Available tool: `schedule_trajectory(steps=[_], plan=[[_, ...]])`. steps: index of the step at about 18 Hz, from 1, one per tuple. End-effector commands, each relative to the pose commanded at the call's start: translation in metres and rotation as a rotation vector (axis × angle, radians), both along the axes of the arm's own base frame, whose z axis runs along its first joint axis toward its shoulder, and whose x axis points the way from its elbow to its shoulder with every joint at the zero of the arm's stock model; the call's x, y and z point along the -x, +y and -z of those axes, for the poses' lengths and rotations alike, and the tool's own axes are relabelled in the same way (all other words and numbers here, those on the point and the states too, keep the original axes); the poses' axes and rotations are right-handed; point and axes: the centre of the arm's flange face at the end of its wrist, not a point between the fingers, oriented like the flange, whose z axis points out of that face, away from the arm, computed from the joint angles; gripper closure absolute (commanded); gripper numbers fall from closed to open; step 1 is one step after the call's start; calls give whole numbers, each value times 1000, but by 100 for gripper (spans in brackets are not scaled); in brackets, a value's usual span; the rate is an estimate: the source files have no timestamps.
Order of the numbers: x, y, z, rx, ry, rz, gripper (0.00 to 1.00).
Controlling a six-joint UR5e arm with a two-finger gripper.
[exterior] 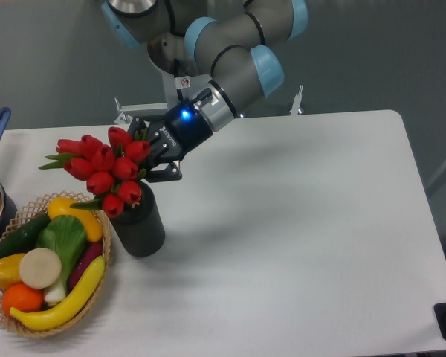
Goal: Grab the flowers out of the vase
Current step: 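Lift the gripped tulips up out of the black vase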
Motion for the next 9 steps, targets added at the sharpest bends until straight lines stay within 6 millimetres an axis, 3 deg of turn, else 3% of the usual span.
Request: schedule_trajectory(steps=[9], plan=[[15,-7,-32,-8,-60,-46,82]])
